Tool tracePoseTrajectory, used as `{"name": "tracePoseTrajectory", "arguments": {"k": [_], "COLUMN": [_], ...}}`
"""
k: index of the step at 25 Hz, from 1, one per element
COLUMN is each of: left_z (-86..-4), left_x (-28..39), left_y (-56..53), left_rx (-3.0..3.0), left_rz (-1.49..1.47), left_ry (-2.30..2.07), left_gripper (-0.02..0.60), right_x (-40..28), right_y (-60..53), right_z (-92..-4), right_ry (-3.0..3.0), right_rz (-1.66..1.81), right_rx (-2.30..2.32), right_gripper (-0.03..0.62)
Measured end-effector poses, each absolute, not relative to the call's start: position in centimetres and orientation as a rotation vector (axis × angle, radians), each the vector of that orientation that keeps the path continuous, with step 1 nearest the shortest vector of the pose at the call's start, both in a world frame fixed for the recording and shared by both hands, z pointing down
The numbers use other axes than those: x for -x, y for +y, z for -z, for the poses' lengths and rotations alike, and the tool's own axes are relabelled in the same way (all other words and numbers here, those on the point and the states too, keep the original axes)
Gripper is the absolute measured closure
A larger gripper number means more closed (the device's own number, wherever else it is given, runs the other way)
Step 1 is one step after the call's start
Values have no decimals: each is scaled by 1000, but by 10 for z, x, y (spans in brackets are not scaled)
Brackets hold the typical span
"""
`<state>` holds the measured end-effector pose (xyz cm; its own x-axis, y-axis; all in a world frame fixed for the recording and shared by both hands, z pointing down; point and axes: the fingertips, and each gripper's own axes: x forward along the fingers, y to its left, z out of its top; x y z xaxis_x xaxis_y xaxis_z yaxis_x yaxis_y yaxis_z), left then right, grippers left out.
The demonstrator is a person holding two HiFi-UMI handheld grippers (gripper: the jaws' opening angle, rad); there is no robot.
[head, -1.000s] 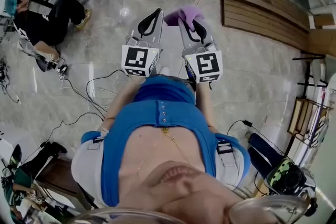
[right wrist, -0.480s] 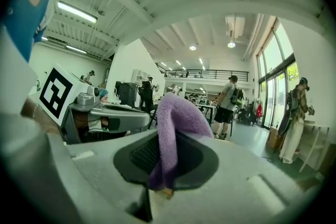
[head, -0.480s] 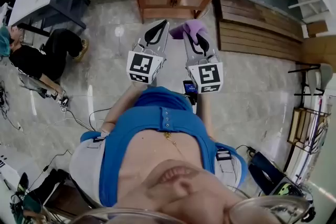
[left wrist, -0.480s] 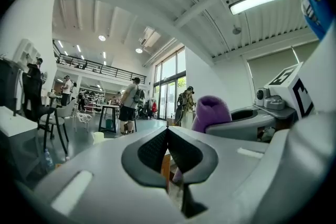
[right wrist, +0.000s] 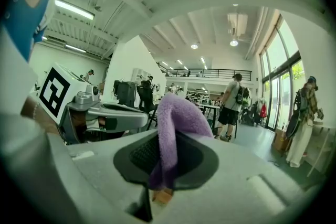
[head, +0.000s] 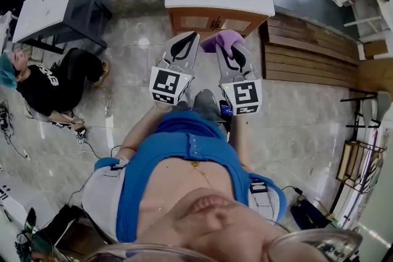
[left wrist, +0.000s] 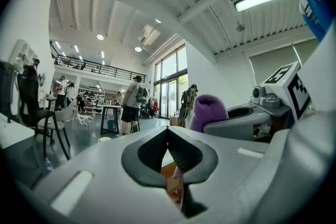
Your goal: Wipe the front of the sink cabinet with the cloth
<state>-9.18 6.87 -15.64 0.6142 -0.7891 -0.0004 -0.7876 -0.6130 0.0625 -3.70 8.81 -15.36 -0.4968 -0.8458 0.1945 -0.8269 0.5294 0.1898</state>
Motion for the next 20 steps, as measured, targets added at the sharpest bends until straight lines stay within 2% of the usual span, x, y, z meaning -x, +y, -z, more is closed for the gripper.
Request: {"name": "tracePoseTrajectory", "arguments": {"k": [7,14,20], "left_z": [145,132,80], "left_x": [99,75,59], "left_y": [18,-48,-103], "left_rx": [-2732,-2700,-2686], "left_rz": [10,0,-27], "left_ry": [-1363,-1379,-1406], "left_gripper": [584,584,584], "right_x": [44,30,17], "right_y": [35,-37,-93], "right_z": [142,131,73], "right_ry": [-2507,-2543,-2556], "right_rz": [79,47,45], "right_rx": [-1362,-1288,-1192], "right_gripper": [539,539,539]}}
